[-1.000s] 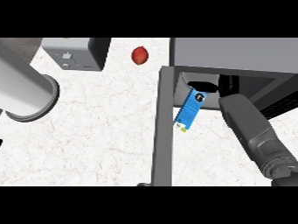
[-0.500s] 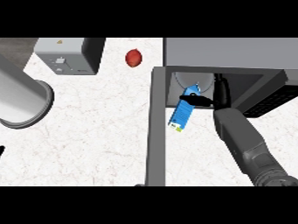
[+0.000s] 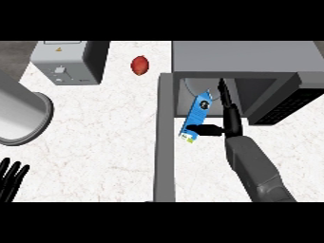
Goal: Pick up the milk, place it into the microwave and close the microwave
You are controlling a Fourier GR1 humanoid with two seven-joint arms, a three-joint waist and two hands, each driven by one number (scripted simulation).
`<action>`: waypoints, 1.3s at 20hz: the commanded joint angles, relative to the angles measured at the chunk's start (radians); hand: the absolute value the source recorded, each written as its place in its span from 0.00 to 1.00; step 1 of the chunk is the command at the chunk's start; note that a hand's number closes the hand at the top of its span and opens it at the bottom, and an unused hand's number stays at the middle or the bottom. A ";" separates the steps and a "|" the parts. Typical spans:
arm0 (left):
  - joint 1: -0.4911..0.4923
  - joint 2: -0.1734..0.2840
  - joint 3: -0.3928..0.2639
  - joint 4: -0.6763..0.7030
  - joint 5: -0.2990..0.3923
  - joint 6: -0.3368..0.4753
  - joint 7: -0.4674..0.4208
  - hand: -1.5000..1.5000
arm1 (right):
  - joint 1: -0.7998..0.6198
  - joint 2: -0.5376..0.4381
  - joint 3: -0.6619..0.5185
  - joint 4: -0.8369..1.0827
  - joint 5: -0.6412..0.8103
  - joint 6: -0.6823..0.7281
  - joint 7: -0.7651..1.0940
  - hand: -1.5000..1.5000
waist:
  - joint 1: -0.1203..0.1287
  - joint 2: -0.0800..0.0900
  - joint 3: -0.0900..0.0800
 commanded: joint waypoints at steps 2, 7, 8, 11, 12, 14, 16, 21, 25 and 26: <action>0.037 -0.023 -0.096 -0.093 0.020 0.013 0.059 0.00 | 0.116 0.022 0.044 -0.086 -0.034 0.141 -0.048 0.00 | -0.008 -0.005 0.000; -0.013 -0.024 -0.165 -0.006 -0.121 -0.039 -0.021 0.00 | 0.242 0.023 0.113 -0.269 -0.048 0.191 0.016 0.00 | -0.030 -0.011 -0.003; -0.003 -0.008 -0.147 -0.040 -0.096 -0.054 0.022 0.00 | 0.328 -0.016 0.098 -0.298 -0.037 0.219 -0.038 0.00 | -0.024 -0.006 -0.002; -0.058 -0.024 -0.209 0.015 -0.211 -0.014 -0.001 1.00 | 0.447 -0.007 0.144 -0.440 -0.032 0.220 -0.001 0.00 | -0.045 -0.010 -0.003; -0.056 -0.003 -0.169 0.006 -0.146 -0.034 0.005 1.00 | 0.502 0.001 0.140 -0.518 -0.064 0.250 0.007 0.00 | -0.046 -0.012 -0.003; -0.063 -0.024 -0.314 -0.059 -0.208 0.068 0.054 1.00 | 0.526 -0.026 0.121 -0.594 -0.112 0.305 0.045 0.00 | -0.037 -0.007 -0.002; -0.147 -0.024 -0.296 0.010 -0.249 0.070 0.064 1.00 | 0.621 -0.057 0.138 -0.718 -0.124 0.331 0.076 0.00 | -0.042 -0.006 -0.002; -0.274 -0.024 -0.379 0.042 -0.300 0.149 0.148 1.00 | 0.792 -0.059 0.169 -1.014 -0.162 0.315 0.203 1.00 | -0.031 -0.001 -0.002; -0.366 -0.024 -0.482 0.091 -0.379 0.264 0.176 1.00 | 0.891 -0.114 0.121 -1.088 -0.222 0.378 0.201 0.00 | -0.027 0.000 -0.001; -0.351 -0.024 -0.513 0.159 -0.435 0.287 0.083 1.00 | 0.907 -0.144 0.098 -1.128 -0.244 0.394 0.222 0.00 | -0.023 0.001 -0.001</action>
